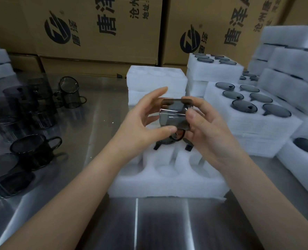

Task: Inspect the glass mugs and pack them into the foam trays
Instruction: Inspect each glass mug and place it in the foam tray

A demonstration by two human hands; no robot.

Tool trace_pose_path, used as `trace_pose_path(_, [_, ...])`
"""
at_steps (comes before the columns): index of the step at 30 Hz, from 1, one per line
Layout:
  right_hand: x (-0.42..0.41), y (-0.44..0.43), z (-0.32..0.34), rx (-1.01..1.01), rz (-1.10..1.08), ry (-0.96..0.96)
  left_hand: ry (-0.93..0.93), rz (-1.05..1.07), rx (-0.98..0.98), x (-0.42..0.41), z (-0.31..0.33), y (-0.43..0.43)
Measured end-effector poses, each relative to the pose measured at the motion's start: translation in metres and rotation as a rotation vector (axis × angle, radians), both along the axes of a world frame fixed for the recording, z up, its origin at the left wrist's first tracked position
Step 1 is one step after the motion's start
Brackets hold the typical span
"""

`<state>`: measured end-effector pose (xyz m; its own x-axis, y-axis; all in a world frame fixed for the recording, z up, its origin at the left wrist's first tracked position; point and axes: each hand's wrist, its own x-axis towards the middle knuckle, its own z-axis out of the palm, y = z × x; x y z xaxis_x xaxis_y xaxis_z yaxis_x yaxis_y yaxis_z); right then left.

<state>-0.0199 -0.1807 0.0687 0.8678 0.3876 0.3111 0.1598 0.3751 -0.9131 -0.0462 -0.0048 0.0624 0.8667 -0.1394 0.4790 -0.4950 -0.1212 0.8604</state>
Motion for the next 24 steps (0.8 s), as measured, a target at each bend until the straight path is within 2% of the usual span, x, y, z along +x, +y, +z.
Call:
trace_pose_path(6, [-0.0078,0.0071,-0.0015,-0.242,-0.292,-0.153,-0.069,0.059,0.196,0.0024,-0.0024,-0.0052])
trace_pose_path(10, [-0.0093,0.0076,-0.0019,-0.246,-0.381,-0.196,-0.106,0.042,0.24,0.0008,-0.0006,-0.0074])
trace_pose_path(13, [-0.0082,0.0089,0.0001,-0.193,-0.406,-0.126,-0.092,0.028,0.212,0.0003,-0.0009,-0.0075])
trace_pose_path(15, [-0.0068,0.0078,0.0019,-0.142,-0.365,-0.051,-0.073,0.012,0.162,0.0012,-0.0019,-0.0074])
trace_pose_path(19, [-0.0019,0.0043,0.0029,0.003,-0.118,0.097,-0.039,0.003,0.007,0.0025,-0.0013,-0.0064])
trace_pose_path(24, [-0.0026,-0.0009,0.0044,0.025,0.112,0.082,0.0,0.002,-0.092,0.003,-0.0003,-0.0045])
